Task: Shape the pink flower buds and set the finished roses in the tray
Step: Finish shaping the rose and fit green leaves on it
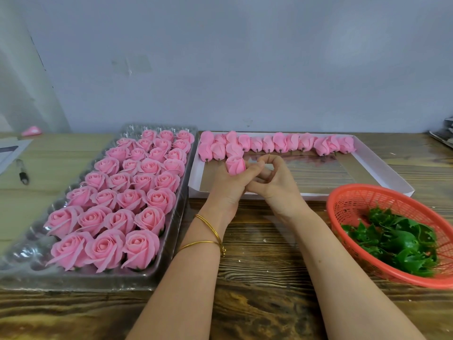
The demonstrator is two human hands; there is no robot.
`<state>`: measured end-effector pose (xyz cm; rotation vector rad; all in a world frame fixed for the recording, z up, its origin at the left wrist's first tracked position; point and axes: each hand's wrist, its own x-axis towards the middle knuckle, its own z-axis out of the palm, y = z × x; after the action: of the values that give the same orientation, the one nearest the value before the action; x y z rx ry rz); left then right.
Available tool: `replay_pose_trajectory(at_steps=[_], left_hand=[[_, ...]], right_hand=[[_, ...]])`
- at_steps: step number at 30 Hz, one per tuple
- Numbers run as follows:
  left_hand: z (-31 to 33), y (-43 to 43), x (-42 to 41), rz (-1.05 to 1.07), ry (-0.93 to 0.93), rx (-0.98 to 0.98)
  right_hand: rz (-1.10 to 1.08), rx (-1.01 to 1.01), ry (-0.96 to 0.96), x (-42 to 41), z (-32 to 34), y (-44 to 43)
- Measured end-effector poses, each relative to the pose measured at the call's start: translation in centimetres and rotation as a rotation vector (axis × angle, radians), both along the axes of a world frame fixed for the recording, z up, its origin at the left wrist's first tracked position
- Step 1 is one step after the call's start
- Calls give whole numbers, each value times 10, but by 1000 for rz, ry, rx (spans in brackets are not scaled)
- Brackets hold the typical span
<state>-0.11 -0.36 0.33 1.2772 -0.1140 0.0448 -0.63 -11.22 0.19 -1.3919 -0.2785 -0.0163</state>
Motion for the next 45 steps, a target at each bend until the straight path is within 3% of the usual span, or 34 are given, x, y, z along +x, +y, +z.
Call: replay_pose_trajectory(at_steps=[14, 23, 37, 45], left_hand=[[-2, -1, 2, 35, -52, 73], [-6, -2, 3, 343, -205, 289], [-12, -13, -3, 168, -240, 542], [-15, -15, -1, 153, -263, 631]], right_hand=[[-25, -107, -22, -3, 3, 2], [-221, -67, 6, -1, 8, -3], [-161, 82, -24, -7, 17, 1], [-113, -42, -93, -11, 17, 5]])
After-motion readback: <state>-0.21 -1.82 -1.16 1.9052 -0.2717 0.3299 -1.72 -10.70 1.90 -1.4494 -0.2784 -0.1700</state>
